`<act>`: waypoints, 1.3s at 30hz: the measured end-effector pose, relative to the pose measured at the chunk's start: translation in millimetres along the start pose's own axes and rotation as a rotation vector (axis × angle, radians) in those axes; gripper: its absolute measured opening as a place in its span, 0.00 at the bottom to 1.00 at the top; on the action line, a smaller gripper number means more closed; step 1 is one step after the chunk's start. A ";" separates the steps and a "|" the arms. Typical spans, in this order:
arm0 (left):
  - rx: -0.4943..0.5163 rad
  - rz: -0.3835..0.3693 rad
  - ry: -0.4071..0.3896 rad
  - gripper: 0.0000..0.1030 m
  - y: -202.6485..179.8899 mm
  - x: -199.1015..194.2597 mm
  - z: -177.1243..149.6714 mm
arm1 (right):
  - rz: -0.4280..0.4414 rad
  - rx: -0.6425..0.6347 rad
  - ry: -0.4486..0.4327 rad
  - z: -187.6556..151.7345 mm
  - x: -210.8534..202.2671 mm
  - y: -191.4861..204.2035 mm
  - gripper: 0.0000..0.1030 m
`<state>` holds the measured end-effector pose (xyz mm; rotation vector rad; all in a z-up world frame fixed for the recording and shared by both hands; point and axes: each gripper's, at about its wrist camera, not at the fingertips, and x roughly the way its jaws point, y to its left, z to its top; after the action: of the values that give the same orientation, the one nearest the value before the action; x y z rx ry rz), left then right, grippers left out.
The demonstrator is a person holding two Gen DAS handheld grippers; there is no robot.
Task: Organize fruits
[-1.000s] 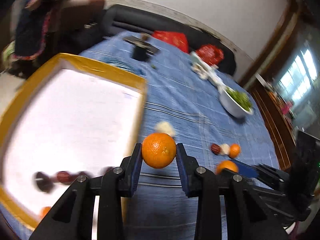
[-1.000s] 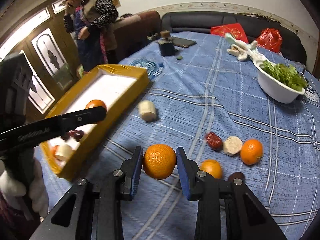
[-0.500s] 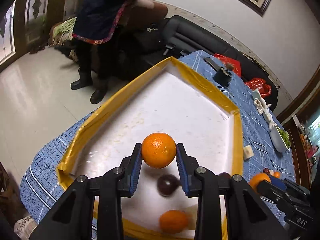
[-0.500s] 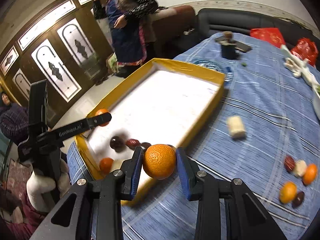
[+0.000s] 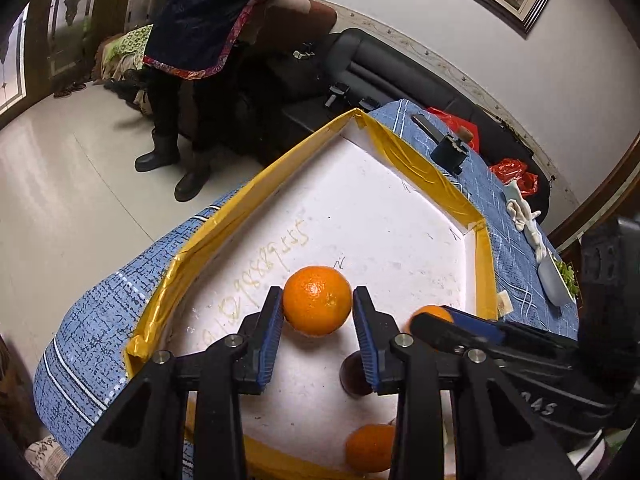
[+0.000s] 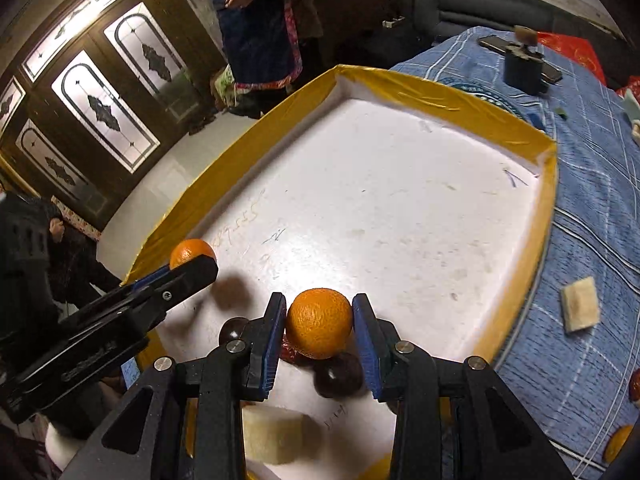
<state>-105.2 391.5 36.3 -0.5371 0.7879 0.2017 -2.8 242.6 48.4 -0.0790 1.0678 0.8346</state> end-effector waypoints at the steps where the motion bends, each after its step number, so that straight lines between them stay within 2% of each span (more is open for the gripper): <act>1: 0.004 -0.005 -0.005 0.42 -0.4 -2.1 -0.4 | -0.006 -0.006 -0.004 -0.3 0.8 1.8 0.39; 5: 0.023 0.013 -0.031 0.57 -4.4 -17.5 -1.0 | -0.010 -0.007 -0.046 -3.3 -3.0 2.3 0.49; 8: 0.035 0.039 -0.058 0.57 -7.9 -41.3 -0.5 | -0.005 0.004 -0.116 -9.8 -17.3 0.6 0.49; 10: 0.041 0.067 -0.099 0.57 -10.9 -64.5 -1.7 | -0.021 0.003 -0.208 -17.1 -35.5 0.1 0.49; 12: 0.040 0.098 -0.141 0.57 -12.7 -95.0 -5.6 | -0.022 -0.013 -0.300 -24.8 -53.7 5.4 0.50; 14: 0.026 0.128 -0.185 0.57 -14.0 -127.6 -12.3 | 0.009 -0.010 -0.351 -31.8 -67.5 11.7 0.50; 18: -0.030 0.193 -0.260 0.61 -16.2 -194.1 -28.6 | 0.103 -0.007 -0.395 -45.2 -88.2 20.2 0.53; 21: -0.082 0.203 -0.341 0.66 -25.4 -248.6 -43.0 | 0.087 -0.042 -0.433 -57.8 -98.6 24.9 0.60; 25: -0.065 0.253 -0.439 0.71 -49.0 -301.5 -65.8 | 0.085 -0.040 -0.428 -67.3 -94.9 28.0 0.61; 30: -0.011 0.289 -0.502 0.78 -75.4 -331.9 -92.7 | 0.018 -0.076 -0.463 -80.4 -93.1 38.3 0.61; 39: 0.017 0.257 -0.497 0.78 -77.3 -338.0 -107.0 | -0.060 -0.093 -0.500 -89.3 -96.7 39.0 0.61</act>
<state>-377.9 277.4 246.8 -0.3451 0.3693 0.5430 -114.5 176.2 92.6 0.0201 0.5538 0.7952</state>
